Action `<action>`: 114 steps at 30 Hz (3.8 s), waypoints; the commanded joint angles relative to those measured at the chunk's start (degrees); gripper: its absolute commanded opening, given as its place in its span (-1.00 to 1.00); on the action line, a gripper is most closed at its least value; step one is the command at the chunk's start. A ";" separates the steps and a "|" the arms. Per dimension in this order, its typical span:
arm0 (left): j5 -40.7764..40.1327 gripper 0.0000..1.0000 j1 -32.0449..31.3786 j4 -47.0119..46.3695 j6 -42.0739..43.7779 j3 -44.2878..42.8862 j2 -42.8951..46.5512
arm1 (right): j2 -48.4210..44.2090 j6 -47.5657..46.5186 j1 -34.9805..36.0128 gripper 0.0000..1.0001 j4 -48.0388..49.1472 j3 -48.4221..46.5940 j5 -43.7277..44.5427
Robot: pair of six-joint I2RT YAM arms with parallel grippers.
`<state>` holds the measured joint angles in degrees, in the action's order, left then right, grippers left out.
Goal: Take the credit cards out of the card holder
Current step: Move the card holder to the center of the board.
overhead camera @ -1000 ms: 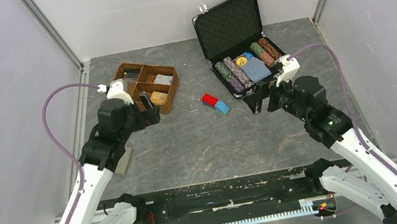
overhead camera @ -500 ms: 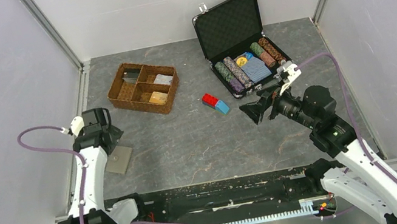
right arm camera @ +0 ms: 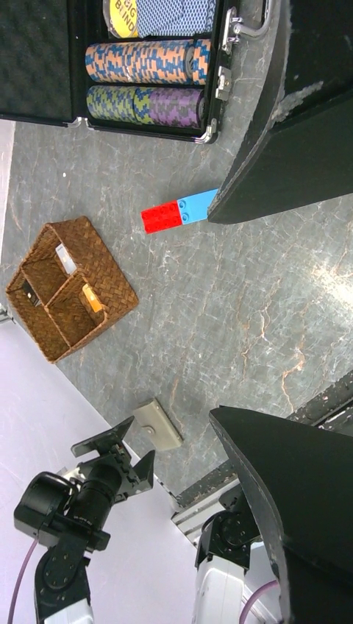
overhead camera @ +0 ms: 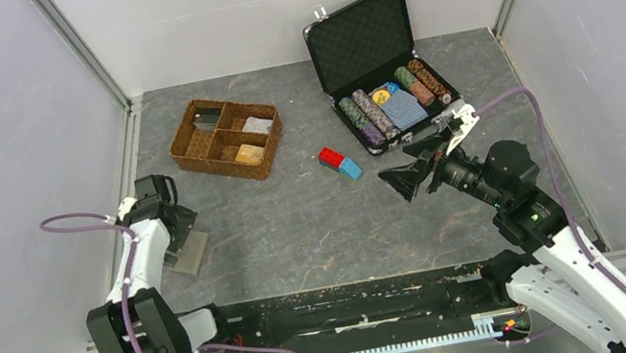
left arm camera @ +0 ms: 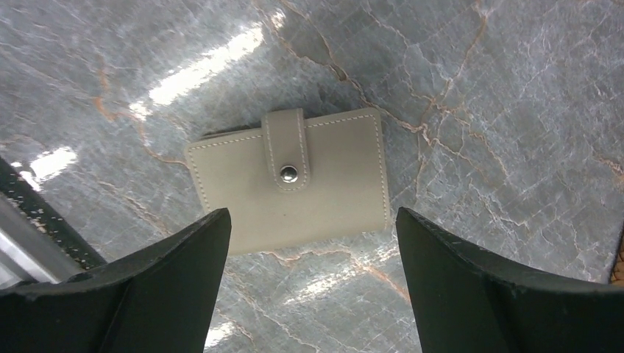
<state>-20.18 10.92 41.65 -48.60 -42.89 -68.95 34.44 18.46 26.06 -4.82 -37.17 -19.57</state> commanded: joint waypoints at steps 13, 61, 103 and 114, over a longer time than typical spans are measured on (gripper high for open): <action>18.35 0.59 -0.52 -12.99 -1.02 5.79 -7.85 | -1.17 -1.31 -0.01 0.96 -0.74 -1.09 1.69; 16.65 0.60 -31.66 -15.35 13.17 1.50 -10.19 | 3.99 2.50 -0.01 0.34 0.21 10.17 -3.42; 15.25 0.44 -66.99 -24.58 -4.04 -4.75 -14.34 | 4.61 30.96 0.60 -0.15 16.70 36.59 -2.20; 23.36 0.01 -67.57 -34.83 -5.30 0.12 -19.82 | 11.73 32.49 6.53 -0.14 16.49 33.69 5.81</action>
<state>0.10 -55.81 11.88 -54.98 -44.91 -87.13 44.01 50.15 30.22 10.24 -0.89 -18.50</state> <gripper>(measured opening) 0.537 0.426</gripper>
